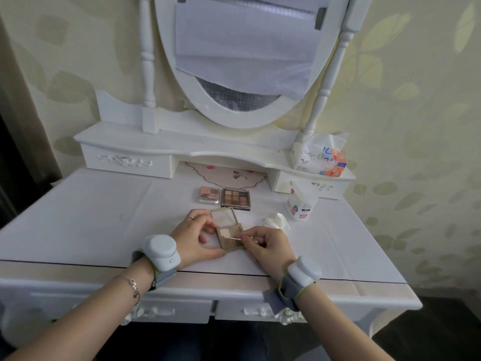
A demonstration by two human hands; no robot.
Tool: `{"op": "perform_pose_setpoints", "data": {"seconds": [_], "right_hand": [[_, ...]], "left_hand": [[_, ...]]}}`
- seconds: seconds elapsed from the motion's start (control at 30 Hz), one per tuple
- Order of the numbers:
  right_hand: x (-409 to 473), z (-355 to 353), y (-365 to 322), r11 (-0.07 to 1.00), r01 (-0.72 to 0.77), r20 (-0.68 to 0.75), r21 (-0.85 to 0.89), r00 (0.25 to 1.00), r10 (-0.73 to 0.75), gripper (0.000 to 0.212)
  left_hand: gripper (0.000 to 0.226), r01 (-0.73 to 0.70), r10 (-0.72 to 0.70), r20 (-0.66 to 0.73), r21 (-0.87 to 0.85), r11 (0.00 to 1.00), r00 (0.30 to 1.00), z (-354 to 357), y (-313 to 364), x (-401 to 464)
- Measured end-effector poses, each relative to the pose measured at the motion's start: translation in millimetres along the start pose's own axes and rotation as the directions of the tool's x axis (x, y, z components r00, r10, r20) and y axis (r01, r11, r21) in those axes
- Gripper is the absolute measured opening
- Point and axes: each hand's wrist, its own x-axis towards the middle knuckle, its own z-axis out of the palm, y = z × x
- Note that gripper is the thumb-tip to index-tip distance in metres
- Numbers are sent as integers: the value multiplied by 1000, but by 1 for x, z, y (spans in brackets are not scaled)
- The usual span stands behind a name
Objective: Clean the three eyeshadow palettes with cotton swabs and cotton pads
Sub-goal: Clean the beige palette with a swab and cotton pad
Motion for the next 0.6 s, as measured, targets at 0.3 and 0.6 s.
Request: {"op": "perform_pose_setpoints", "data": {"seconds": [0.3,0.6], "right_hand": [[-1,-1,2,1000,-6,-27,3,1000,6,21],[-2,-2,2,998,-36,-10,44,999,36,21]], "left_hand": [[59,8,-8,7,23,1000,1000,-1,-2,0],[54,9,-10,14,28,1000,1000,-2,1,0]]}}
